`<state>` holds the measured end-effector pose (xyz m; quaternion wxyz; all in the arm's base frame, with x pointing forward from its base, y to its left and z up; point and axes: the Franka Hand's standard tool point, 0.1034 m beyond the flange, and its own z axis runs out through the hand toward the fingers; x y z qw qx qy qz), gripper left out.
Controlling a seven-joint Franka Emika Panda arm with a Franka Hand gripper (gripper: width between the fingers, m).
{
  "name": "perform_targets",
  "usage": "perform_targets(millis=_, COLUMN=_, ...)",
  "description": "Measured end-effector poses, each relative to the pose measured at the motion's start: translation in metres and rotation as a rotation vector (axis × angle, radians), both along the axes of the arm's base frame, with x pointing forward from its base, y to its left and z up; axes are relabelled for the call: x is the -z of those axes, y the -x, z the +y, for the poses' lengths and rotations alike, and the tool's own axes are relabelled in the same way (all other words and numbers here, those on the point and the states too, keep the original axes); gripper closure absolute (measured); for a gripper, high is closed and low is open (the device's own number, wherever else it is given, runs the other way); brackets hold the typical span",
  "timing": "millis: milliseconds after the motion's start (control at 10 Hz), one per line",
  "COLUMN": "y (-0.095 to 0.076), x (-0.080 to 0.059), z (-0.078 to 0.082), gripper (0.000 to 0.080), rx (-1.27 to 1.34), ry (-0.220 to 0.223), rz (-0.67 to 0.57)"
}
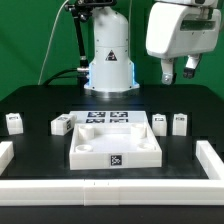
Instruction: Assemble one leg
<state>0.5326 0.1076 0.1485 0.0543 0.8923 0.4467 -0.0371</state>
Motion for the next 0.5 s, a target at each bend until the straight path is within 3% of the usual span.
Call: perform_targets(millis=500, y=0.0004, x=0.0011, z=0.0004, gripper=0.0150, rx=0.001, ry=0.000, rz=0.002)
